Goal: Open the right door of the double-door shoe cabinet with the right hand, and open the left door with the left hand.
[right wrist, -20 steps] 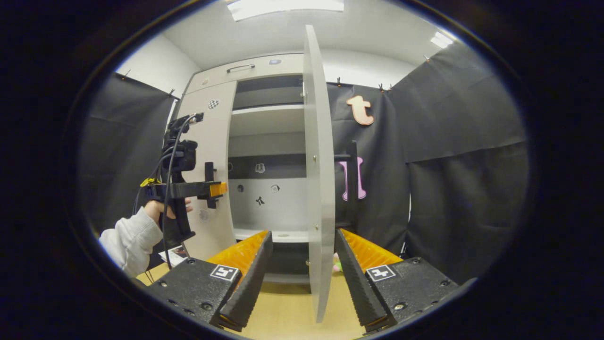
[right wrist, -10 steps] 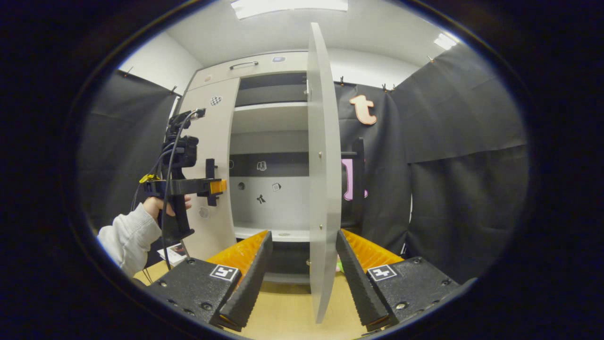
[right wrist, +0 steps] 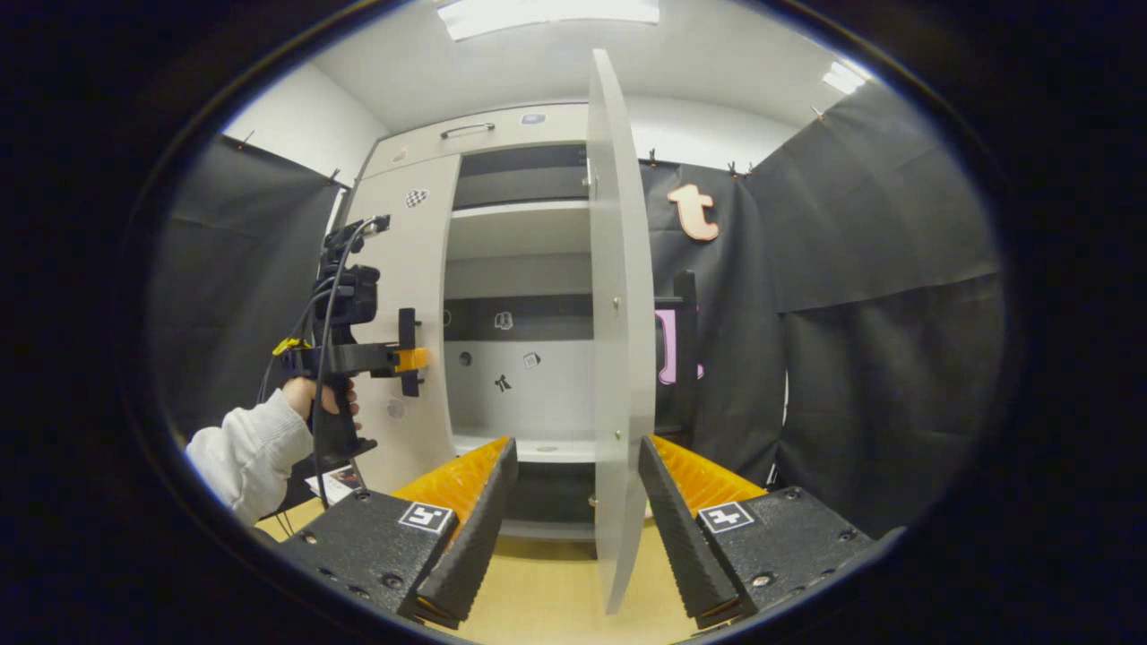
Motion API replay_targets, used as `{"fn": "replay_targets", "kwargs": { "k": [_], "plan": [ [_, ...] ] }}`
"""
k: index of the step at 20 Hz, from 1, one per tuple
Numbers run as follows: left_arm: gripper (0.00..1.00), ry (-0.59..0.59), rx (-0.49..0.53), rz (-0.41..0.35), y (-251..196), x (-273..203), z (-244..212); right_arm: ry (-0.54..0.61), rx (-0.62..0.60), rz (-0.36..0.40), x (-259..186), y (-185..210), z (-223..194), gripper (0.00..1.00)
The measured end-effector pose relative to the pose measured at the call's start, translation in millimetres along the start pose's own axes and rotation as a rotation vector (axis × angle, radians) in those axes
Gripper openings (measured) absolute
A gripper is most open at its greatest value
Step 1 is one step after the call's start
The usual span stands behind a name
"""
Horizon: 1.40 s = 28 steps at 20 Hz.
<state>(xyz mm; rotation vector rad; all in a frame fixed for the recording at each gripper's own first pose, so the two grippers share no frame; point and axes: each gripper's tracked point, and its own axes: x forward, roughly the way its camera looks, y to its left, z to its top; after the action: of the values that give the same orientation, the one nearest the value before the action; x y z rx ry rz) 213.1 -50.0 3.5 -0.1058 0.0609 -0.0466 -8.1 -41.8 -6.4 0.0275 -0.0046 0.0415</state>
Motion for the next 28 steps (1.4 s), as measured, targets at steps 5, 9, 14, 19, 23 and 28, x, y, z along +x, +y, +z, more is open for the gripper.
{"fn": "replay_targets", "kwargs": {
  "k": [5, 9, 14, 19, 23, 28],
  "plan": [
    [0.17, -0.001, 0.067, 0.005, 0.4, 3.0, -2.0, 0.006, -0.003, -0.002, -5.8, -0.7, -2.8, 0.85],
    [0.06, 0.026, 0.083, -0.019, -0.4, -2.6, -1.5, -0.002, -0.004, 0.011, -3.2, 5.6, 2.0, 0.86],
    [0.06, 0.016, 0.077, -0.013, -0.3, -8.2, -1.3, 0.010, -0.009, 0.012, -6.4, 9.3, -4.5, 0.85],
    [0.06, 0.020, 0.099, -0.021, -0.5, -38.9, 3.9, 0.017, 0.008, 0.013, -10.9, 11.8, -9.6, 0.85],
    [0.06, 0.002, 0.114, 0.000, 10.2, -63.2, 6.4, 0.020, 0.008, 0.022, -20.2, 14.8, -12.8, 0.85],
    [0.06, 0.009, 0.124, 0.019, 26.6, -93.0, 7.9, 0.027, 0.023, 0.026, -22.2, 22.1, -17.7, 0.85]
  ]
}}
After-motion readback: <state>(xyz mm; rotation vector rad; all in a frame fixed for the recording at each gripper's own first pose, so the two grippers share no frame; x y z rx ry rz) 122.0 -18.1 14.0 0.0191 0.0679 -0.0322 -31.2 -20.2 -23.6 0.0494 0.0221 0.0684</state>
